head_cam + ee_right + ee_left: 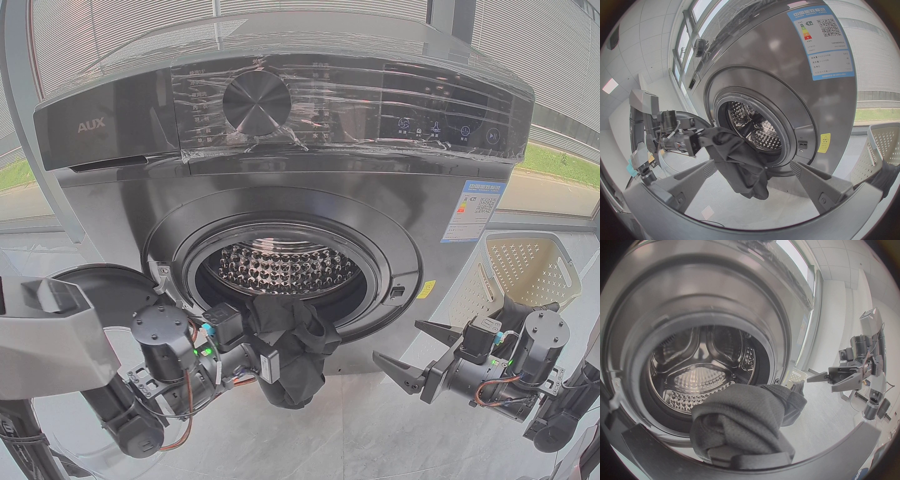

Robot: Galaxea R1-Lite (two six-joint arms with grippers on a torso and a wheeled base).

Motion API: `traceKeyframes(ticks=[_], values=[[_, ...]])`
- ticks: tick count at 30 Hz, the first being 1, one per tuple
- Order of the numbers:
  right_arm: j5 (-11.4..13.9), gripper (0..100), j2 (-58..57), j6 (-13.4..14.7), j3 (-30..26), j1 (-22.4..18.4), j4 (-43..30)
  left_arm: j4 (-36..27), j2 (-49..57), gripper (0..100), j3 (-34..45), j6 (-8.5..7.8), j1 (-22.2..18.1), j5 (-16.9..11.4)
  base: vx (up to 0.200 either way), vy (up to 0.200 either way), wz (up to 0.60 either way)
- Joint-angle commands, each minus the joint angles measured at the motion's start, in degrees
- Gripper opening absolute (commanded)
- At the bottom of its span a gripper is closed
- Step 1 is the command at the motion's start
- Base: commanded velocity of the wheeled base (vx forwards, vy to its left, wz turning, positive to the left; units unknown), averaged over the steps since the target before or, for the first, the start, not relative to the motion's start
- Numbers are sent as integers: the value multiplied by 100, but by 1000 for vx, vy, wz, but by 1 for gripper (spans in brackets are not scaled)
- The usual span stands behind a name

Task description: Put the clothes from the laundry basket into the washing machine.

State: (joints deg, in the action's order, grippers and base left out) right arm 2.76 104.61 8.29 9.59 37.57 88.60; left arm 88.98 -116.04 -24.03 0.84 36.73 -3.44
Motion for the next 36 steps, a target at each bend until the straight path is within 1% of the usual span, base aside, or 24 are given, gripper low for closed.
traceKeyframes(ticks=[1,2,4,7,8,11,13,16,17,18,21,23,27,32,34,36], values=[[6,100,-37,-3,-37,154,8,14,-982,0,-832,127,18,98,0,0,0],[6,100,-37,-3,-37,163,-1,14,-1070,0,-999,153,10,150,0,0,0],[6,100,-28,-3,-45,172,-1,5,-1386,0,-1693,259,-105,414,0,0,0],[6,100,-28,-3,-72,207,-1,-91,-1720,0,-2414,241,-245,528,0,0,0],[6,100,-28,-3,-80,216,-1,-232,-1905,0,-2756,224,-342,546,0,0,0],[6,100,-37,-3,-116,224,-1,-452,-2142,0,-3196,206,-509,625,0,0,0],[6,100,-37,-3,-116,251,-1,-522,-2195,0,-3328,206,-527,643,0,0,0],[6,100,-11,-3,-116,277,-1,-935,-2265,0,-3706,206,-676,660,0,0,0],[6,100,-11,-3,-116,277,-1,-961,-2265,0,-3723,206,-685,660,0,0,0],[6,100,7,-3,-116,286,-1,-1181,-2265,0,-3908,206,-781,660,0,0,0],[6,100,25,-3,-116,303,-1,-1427,-2362,0,-4321,206,-896,660,0,0,0],[6,100,33,6,-107,321,-1,-1533,-2520,0,-4708,206,-922,669,0,0,0],[6,100,95,6,-107,330,8,-1805,-2792,0,-5165,206,-904,687,0,0,0],[6,100,104,15,-107,330,8,-2157,-3302,0,-6096,206,-922,687,0,0,0],[6,100,104,15,-107,330,8,-2456,-3478,0,-6615,215,-975,792,0,0,0],[6,100,104,15,-107,330,8,-2508,-3513,0,-6711,206,-992,818,0,0,0]])
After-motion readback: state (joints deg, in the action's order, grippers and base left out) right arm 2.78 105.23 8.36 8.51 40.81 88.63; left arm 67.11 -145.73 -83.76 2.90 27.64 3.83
